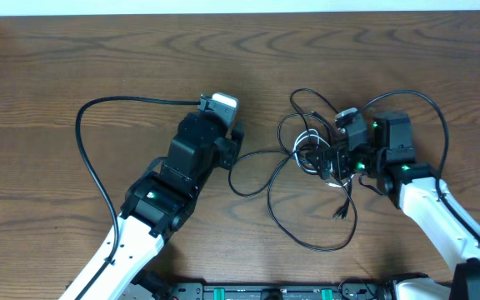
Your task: Untangle cables
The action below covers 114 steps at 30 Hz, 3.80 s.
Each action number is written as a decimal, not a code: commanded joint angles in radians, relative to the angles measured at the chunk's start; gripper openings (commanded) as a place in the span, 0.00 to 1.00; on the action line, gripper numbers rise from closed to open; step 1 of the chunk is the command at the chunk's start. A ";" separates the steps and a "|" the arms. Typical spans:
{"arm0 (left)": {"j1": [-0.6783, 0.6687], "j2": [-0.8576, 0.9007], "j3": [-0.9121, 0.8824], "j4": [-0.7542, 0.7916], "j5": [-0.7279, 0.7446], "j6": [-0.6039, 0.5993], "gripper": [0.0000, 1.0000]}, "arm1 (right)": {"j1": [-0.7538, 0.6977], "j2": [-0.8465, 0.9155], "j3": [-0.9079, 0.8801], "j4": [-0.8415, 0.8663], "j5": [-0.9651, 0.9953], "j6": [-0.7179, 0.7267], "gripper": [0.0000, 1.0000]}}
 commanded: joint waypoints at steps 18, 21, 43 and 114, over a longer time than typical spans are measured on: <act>0.001 0.028 0.018 -0.016 0.063 -0.050 0.65 | 0.055 0.246 -0.002 0.083 0.019 -0.018 0.88; 0.001 0.028 0.018 -0.017 0.087 -0.050 0.65 | 0.055 0.260 -0.002 0.086 0.019 -0.018 0.72; 0.001 0.030 0.018 -0.062 0.132 -0.061 0.65 | 0.051 0.221 -0.002 0.309 -0.354 0.140 0.01; 0.001 0.087 0.018 -0.151 -0.099 -0.013 0.60 | 0.012 0.145 -0.002 1.762 -0.683 1.108 0.01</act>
